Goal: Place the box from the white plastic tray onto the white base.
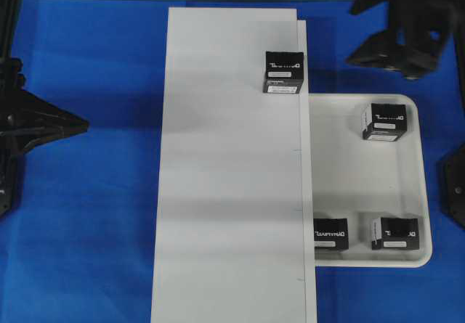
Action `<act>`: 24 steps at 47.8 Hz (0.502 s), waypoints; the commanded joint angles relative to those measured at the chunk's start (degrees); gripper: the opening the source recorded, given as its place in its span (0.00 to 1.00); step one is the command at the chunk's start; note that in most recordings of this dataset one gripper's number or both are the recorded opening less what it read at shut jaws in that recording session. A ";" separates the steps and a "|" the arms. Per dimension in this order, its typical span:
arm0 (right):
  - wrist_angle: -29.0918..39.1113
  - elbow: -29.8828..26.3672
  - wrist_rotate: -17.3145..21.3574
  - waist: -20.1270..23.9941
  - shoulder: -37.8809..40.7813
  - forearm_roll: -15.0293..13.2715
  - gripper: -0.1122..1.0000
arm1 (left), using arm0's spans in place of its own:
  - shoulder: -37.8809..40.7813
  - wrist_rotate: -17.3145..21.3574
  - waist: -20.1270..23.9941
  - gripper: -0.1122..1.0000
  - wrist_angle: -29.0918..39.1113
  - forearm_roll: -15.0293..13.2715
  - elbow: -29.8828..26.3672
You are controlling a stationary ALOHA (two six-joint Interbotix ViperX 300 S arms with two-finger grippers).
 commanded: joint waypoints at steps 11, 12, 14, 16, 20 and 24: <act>-5.19 9.76 3.25 0.53 -11.43 0.26 0.98 | -1.49 0.35 0.09 0.04 -0.35 0.26 -1.67; -5.45 10.55 3.52 0.53 -12.13 0.26 0.98 | -1.49 0.35 0.18 0.04 -0.35 0.35 -1.67; -5.98 12.39 4.22 1.05 -13.71 0.26 0.98 | -1.67 0.35 0.09 0.04 -0.35 0.35 -1.76; -6.06 13.62 4.83 1.41 -15.03 0.26 0.98 | -1.67 0.35 0.09 0.04 -0.35 0.44 -1.76; -6.94 15.56 5.71 1.67 -17.75 0.26 0.98 | -1.76 0.79 0.09 0.04 -0.44 0.44 -1.67; -8.53 16.70 6.06 1.67 -20.21 0.18 0.98 | -1.67 1.67 0.09 0.04 -0.44 0.44 -1.76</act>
